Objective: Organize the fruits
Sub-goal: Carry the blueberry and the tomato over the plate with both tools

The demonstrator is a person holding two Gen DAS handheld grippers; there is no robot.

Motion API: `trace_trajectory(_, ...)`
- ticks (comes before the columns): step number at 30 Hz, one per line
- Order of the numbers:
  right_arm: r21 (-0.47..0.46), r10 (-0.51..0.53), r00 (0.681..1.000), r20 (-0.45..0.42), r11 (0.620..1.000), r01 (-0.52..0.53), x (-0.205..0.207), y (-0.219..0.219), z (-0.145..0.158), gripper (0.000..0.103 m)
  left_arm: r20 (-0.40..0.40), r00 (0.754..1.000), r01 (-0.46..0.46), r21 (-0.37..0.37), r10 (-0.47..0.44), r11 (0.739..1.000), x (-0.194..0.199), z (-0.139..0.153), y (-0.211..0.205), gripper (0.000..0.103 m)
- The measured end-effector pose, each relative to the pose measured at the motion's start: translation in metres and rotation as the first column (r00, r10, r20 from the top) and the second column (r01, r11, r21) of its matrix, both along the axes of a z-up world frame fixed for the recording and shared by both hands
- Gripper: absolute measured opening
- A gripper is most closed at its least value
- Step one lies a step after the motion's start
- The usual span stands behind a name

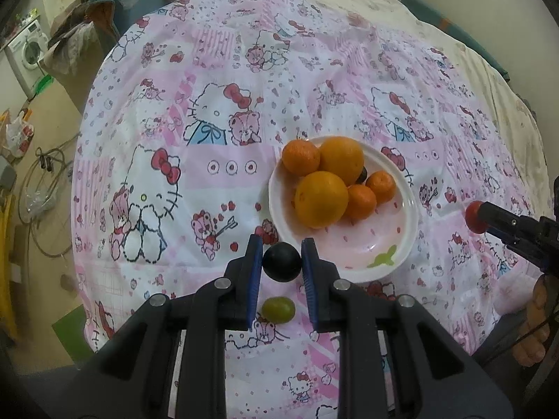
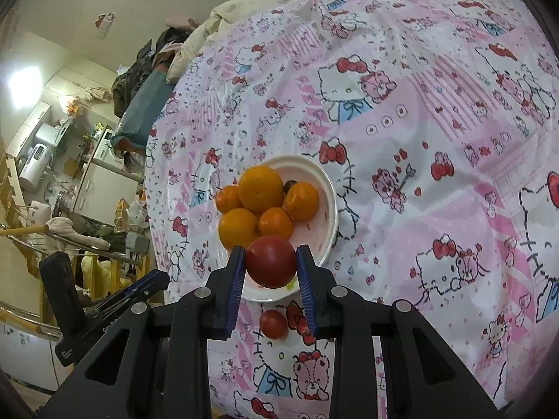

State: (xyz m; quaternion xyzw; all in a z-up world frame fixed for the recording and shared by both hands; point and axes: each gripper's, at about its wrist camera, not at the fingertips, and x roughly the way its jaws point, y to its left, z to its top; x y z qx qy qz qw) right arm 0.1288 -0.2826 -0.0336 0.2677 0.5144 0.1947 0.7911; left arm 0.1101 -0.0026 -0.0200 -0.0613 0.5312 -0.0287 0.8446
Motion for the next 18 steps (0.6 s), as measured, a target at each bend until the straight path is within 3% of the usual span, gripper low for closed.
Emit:
trace_trajectory(10,-0.045,0.028,0.999,0.018,0.999,-0.028,0.031,0.003,0.004,0.031,0.006,0.999,0.053,0.033,-0.053,0.998,0.034,0.006,-0.01,0.019)
trace_trajectory(18,-0.05,0.083,0.994,-0.071,0.995,-0.087,0.053,0.014,-0.022,0.031,-0.075,0.997,-0.006,-0.022,0.005,1.0,0.064,-0.021,-0.001,0.019)
